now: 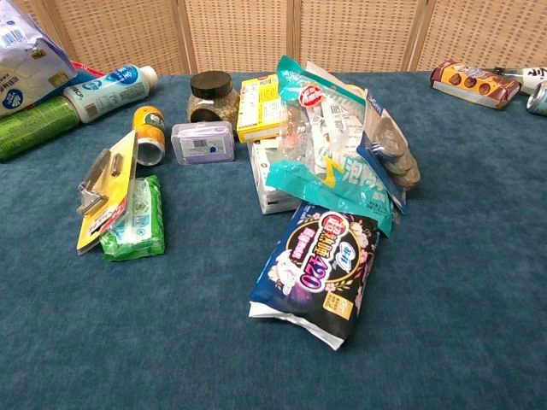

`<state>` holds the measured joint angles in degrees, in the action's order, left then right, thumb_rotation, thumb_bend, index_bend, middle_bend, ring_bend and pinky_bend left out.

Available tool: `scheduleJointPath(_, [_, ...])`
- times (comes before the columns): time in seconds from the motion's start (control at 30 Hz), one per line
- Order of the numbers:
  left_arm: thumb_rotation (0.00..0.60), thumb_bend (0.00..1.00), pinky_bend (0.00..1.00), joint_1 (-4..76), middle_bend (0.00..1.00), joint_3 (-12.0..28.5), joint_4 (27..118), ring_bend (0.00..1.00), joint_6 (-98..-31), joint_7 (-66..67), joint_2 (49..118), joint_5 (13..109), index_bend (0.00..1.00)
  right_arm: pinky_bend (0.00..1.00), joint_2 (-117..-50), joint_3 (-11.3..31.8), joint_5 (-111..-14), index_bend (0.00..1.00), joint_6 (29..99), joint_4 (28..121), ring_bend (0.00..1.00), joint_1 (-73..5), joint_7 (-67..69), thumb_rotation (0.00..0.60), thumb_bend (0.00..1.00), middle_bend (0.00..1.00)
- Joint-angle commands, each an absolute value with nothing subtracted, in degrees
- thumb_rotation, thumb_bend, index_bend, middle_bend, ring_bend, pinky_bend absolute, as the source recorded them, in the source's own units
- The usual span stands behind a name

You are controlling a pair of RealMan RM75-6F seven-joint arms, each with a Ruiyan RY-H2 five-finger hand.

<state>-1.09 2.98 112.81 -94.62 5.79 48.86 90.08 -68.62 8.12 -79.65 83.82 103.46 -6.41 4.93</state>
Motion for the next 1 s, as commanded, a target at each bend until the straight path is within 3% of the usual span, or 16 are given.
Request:
scheduleJointPath(0.03, [0.6,0.0,0.0,-1.19,0.0,3.04,112.87,0.0,-94.76,5.65,48.8,89.84,0.1,0.0,-69.0,8.27,-78.86,0.0,83.37,104.25,0.0,-6.51,5.02,0.6,0.0,0.0])
scheduleJointPath(0.17, [0.6,0.0,0.0,-1.2,0.0,3.26,112.95,0.0,-94.85,5.79,48.79,89.4,0.11,0.0,-68.69,8.76,-74.05,0.0,77.9,108.71,0.0,-8.36,4.82,0.6,0.0,0.0])
scheduleJointPath(0.3, [0.6,0.0,0.0,-1.15,0.0,3.3,113.03,0.0,-95.0,6.12,48.92,89.79,0.11,0.0,-65.29,10.77,-67.19,0.0,66.41,114.9,0.0,-13.84,5.6,0.6,0.0,0.0])
scheduleJointPath(0.5, [0.6,0.0,0.0,-0.93,0.0,3.36,112.85,0.0,-94.32,6.25,49.1,89.02,0.11,0.0,-64.75,15.11,-47.3,0.0,55.64,119.97,0.0,-24.93,-1.81,0.6,0.0,0.0])
scheduleJointPath(0.7, [0.6,0.0,0.0,-0.99,0.0,3.49,112.68,0.0,-94.49,5.35,48.85,88.86,0.11,0.0,-69.63,18.99,-21.18,0.0,59.88,121.42,0.0,-39.97,-14.47,0.6,0.0,0.0])
scheduleJointPath(1.0, [0.6,0.0,0.0,-1.11,0.0,3.65,112.17,0.0,-94.64,3.27,48.16,88.51,0.1,0.0,-80.32,25.66,7.85,0.0,69.23,111.63,0.0,-58.49,-28.39,0.6,0.0,0.0])
